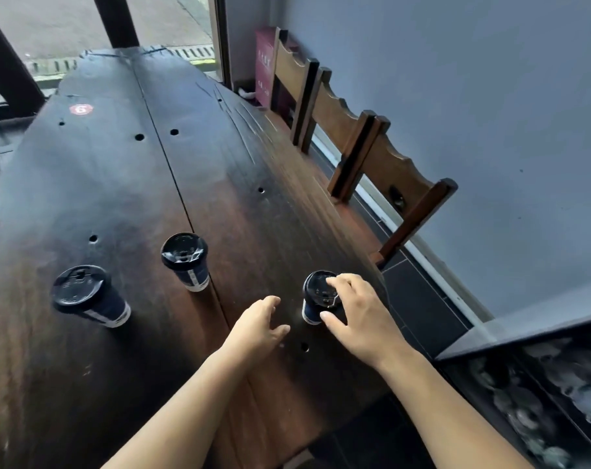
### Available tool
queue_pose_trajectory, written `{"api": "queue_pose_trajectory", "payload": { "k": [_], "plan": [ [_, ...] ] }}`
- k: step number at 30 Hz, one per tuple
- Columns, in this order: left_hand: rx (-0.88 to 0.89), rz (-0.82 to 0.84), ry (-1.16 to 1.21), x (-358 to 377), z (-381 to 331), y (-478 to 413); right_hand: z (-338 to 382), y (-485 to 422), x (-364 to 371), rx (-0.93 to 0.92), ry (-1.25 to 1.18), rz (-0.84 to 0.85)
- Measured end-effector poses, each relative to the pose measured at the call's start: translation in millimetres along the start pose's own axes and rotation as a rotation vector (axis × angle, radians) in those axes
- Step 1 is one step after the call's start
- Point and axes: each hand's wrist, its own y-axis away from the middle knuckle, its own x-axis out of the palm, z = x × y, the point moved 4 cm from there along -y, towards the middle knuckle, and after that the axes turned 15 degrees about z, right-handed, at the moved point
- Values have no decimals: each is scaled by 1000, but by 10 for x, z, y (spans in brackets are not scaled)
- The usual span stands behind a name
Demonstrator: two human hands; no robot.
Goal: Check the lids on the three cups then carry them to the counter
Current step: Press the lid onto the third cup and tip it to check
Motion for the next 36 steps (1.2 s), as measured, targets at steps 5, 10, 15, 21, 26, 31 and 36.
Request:
{"api": "queue_pose_trajectory", "payload": {
  "k": [5,10,15,21,26,31,36],
  "plan": [
    [-50,73,72,105,-180,-376,-247,-332,116,125,-31,103],
    [-79,105,113,148,-227,-612,-294,-663,328,236,-74,226],
    [14,109,186,141,-267,-691,-358,-795,351,204,-95,200],
    [85,118,215,75,-189,-513,-379,-777,67,78,-246,296],
    [161,103,287,-82,-151,-133,-93,-685,-345,-113,-276,397],
    [246,67,423,-355,-171,429,432,-569,-670,-275,-310,466],
    [348,23,583,-579,-166,1183,1108,-435,-908,-454,-388,565]
  ]
}}
